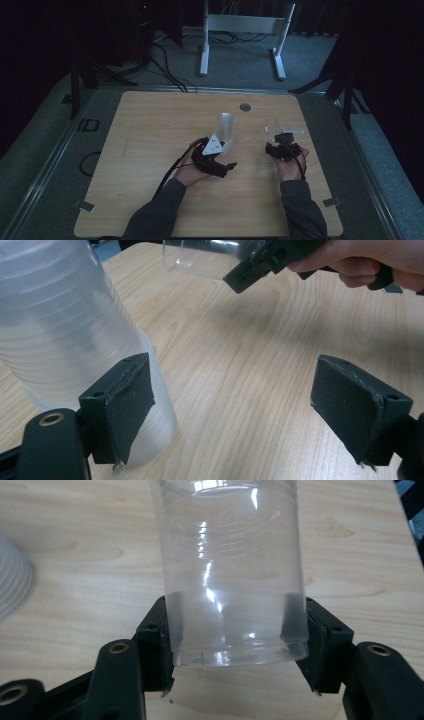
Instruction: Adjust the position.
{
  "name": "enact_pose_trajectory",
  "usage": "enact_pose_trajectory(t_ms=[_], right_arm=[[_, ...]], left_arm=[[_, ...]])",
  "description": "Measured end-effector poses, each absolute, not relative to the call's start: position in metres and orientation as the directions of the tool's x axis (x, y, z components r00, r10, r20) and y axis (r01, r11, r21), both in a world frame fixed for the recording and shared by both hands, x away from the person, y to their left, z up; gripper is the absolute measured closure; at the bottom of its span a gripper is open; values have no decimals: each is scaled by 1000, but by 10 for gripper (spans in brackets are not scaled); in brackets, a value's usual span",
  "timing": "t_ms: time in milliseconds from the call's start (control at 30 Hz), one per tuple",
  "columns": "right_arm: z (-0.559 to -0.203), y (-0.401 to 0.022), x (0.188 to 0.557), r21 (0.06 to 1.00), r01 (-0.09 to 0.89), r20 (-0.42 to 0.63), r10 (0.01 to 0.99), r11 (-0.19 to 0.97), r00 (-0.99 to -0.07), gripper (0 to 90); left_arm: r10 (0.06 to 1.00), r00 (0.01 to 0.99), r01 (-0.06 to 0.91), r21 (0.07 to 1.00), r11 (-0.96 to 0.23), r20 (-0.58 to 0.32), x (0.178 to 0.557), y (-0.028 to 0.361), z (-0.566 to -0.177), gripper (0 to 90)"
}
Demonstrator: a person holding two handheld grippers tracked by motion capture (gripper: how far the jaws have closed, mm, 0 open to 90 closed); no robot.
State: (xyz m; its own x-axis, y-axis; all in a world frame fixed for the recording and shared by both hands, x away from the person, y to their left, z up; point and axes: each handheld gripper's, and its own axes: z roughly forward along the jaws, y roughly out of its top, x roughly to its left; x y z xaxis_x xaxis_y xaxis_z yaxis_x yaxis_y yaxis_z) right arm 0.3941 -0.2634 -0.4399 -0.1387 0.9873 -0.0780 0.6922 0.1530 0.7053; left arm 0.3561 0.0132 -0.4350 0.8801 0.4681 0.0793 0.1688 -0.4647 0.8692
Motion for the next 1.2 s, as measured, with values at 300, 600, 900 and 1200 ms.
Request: enact_pose_trajectory(t_ms=[300,600,900,1200], right_arm=[[-438,-263,390,787,607,-61,993,113,-105,416],[-438,-258,384,838,535,-70,994,106,-88,416],[-439,-253,375,875,470,-86,993,114,-81,416],[-437,-252,369,902,419,-81,994,104,-73,415]], left_arm=[[485,872,180,879,-442,65,359,8,-432,188],[504,863,199,893,-404,35,362,3,-426,204],[515,857,228,893,-387,4,367,-4,-420,228],[526,850,250,900,-358,-26,372,-9,-412,238]])
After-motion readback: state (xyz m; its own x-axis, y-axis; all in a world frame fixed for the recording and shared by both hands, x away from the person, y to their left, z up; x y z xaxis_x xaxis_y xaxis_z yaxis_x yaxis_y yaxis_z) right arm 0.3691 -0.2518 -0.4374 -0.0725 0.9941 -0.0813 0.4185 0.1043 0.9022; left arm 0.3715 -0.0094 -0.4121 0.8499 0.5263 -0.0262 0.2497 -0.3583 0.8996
